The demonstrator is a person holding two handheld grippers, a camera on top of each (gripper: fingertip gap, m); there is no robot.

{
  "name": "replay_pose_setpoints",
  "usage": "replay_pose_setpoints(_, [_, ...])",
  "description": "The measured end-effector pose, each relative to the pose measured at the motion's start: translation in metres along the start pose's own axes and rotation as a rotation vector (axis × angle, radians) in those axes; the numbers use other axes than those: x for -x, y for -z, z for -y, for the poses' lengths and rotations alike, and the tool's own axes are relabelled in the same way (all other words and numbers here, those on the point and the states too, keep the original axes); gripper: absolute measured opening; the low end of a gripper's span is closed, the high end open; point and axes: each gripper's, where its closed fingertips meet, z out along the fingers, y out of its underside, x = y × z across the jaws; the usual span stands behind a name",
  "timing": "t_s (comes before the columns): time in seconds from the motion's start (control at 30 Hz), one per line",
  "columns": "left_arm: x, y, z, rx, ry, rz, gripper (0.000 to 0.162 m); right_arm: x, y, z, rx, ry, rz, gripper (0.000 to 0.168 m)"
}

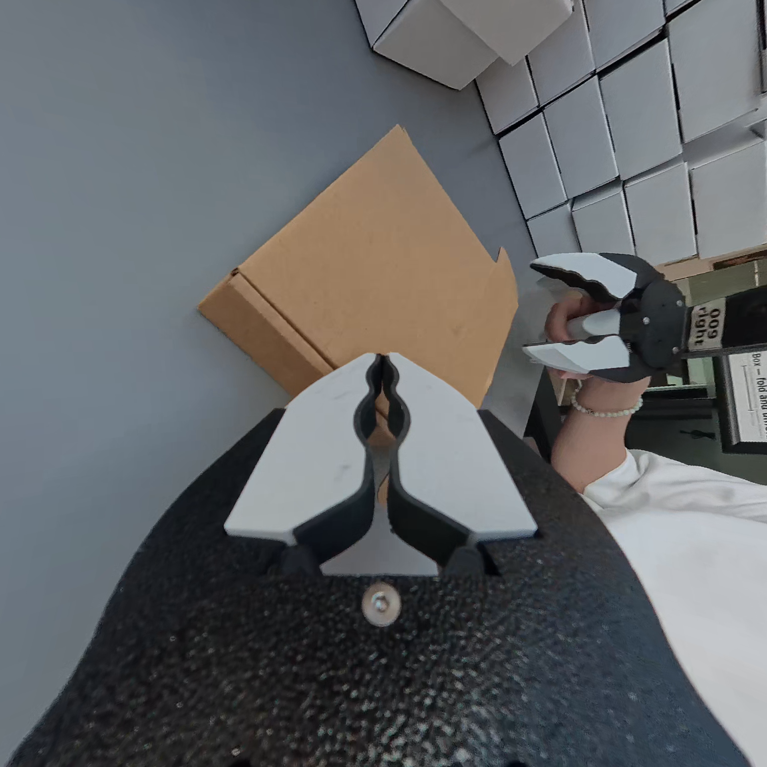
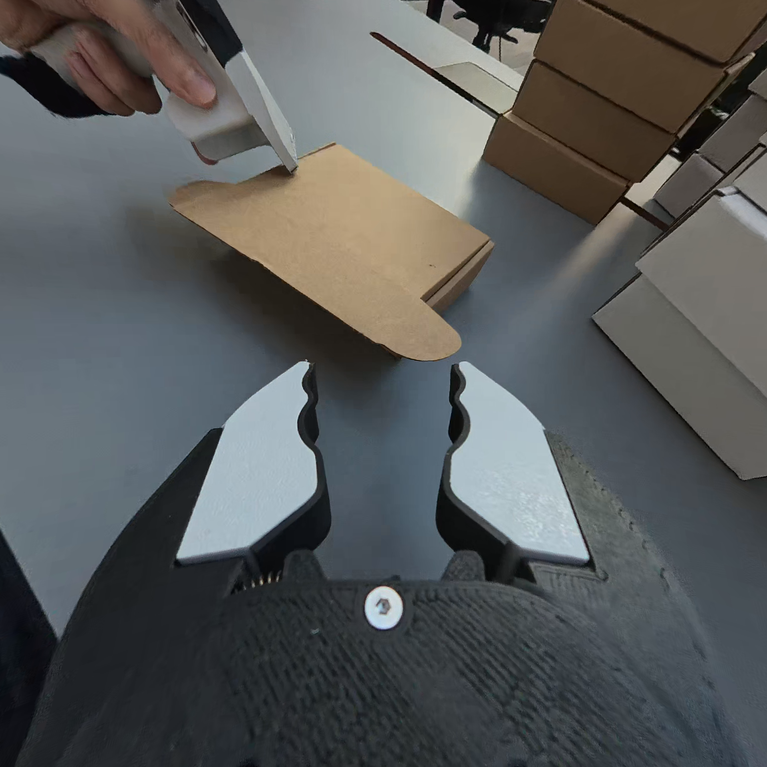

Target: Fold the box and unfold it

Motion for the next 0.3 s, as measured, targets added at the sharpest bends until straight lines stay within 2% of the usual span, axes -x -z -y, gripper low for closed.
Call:
replay_pose_setpoints(0.07, [0.001, -0.001, -0.001, -0.001, -0.030, 0.032, 0.000, -0.001, 0.014, 0.009, -0.064, -0.060, 0.052, 0.045])
replay_pose_setpoints(0.2, [0.002, -0.002, -0.003, 0.008, -0.104, 0.093, 0.000, -0.029, 0.029, 0.046, -0.254, -0.172, -0.026, 0.004])
replay_pose_setpoints(0.3, [0.003, -0.002, -0.003, 0.013, -0.136, 0.110, 0.000, -0.045, 0.016, 0.056, -0.222, -0.148, -0.066, 0.000])
